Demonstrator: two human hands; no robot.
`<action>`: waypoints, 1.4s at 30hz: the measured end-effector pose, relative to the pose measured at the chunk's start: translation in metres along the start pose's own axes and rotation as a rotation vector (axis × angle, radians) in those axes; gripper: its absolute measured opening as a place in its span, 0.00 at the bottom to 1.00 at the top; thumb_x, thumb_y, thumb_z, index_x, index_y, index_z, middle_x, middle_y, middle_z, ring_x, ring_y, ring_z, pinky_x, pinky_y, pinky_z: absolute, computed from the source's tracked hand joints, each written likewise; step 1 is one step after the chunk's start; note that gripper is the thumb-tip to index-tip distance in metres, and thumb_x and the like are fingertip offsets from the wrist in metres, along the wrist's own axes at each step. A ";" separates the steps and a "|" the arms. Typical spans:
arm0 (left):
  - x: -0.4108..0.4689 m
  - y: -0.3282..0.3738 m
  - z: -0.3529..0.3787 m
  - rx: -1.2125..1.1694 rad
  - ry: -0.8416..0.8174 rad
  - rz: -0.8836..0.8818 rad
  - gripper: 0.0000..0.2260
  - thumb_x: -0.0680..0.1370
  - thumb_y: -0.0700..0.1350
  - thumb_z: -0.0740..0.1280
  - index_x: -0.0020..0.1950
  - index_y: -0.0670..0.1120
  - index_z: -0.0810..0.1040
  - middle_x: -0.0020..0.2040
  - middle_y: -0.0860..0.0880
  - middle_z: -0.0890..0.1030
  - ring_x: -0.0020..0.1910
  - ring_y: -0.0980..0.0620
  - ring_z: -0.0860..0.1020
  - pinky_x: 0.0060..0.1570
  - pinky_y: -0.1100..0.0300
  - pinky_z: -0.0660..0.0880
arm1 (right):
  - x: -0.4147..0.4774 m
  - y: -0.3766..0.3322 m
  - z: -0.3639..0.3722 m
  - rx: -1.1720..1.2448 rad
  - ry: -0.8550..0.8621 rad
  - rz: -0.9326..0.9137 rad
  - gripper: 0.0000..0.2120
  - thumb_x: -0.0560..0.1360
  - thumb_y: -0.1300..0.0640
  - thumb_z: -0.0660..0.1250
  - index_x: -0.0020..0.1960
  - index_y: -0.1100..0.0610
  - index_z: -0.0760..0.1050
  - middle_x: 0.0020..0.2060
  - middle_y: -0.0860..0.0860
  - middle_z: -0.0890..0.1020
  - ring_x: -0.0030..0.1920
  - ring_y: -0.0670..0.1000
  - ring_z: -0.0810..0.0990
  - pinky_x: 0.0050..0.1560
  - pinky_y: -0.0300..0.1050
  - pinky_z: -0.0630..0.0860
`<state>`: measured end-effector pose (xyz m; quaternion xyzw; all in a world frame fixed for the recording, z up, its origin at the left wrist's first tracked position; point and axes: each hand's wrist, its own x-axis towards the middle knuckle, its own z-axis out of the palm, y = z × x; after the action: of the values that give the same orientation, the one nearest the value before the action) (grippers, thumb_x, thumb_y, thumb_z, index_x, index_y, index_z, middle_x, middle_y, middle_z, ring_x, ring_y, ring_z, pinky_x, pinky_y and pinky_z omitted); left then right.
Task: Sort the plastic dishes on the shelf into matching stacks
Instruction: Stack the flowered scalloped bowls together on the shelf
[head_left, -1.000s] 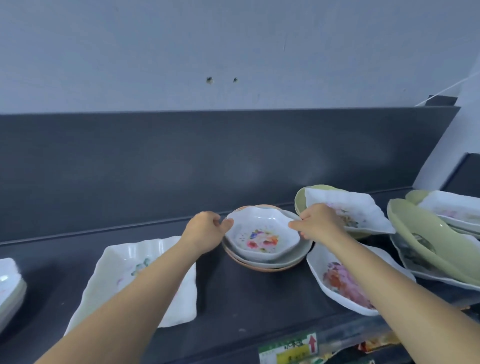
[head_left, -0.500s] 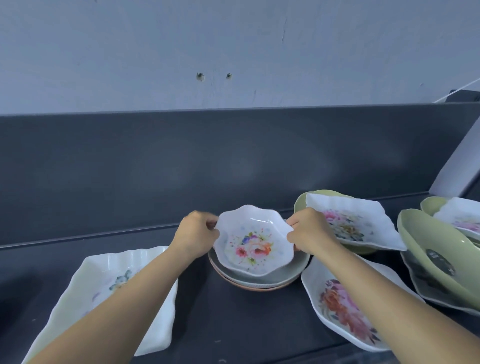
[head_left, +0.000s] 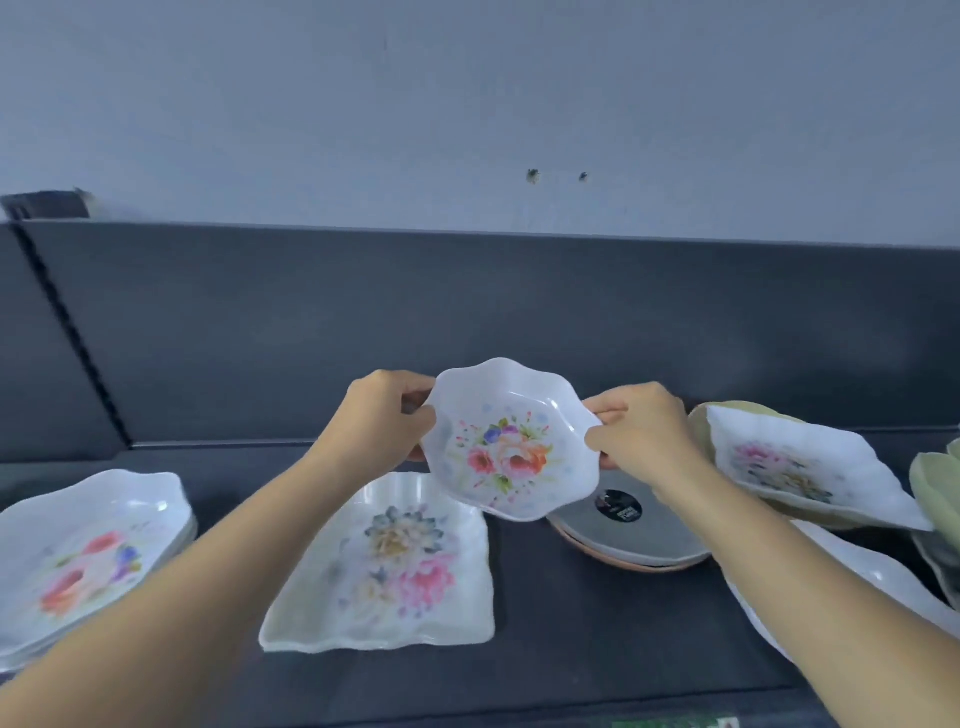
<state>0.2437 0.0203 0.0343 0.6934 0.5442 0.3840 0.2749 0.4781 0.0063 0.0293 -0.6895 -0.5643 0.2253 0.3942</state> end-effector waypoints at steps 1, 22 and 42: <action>-0.005 -0.006 -0.014 0.004 0.017 -0.002 0.16 0.75 0.32 0.57 0.51 0.43 0.84 0.43 0.46 0.85 0.34 0.57 0.84 0.29 0.68 0.78 | -0.004 -0.010 0.011 -0.004 -0.016 -0.021 0.19 0.64 0.69 0.63 0.36 0.46 0.82 0.37 0.49 0.86 0.41 0.55 0.85 0.46 0.55 0.83; -0.093 -0.157 -0.242 0.406 0.168 -0.214 0.09 0.76 0.37 0.59 0.48 0.37 0.78 0.33 0.41 0.74 0.25 0.58 0.77 0.38 0.56 0.79 | -0.078 -0.153 0.234 -0.134 -0.302 -0.237 0.15 0.62 0.63 0.60 0.46 0.66 0.77 0.35 0.62 0.78 0.36 0.60 0.66 0.37 0.42 0.64; -0.114 -0.217 -0.245 0.298 0.219 -0.189 0.12 0.74 0.38 0.64 0.45 0.51 0.85 0.22 0.52 0.73 0.24 0.55 0.70 0.34 0.61 0.73 | -0.085 -0.151 0.284 0.068 -0.471 0.025 0.17 0.65 0.66 0.68 0.42 0.46 0.85 0.41 0.46 0.83 0.47 0.51 0.80 0.53 0.46 0.77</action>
<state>-0.0909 -0.0432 -0.0300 0.6262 0.6844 0.3449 0.1431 0.1511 0.0154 -0.0285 -0.6112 -0.6242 0.4035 0.2720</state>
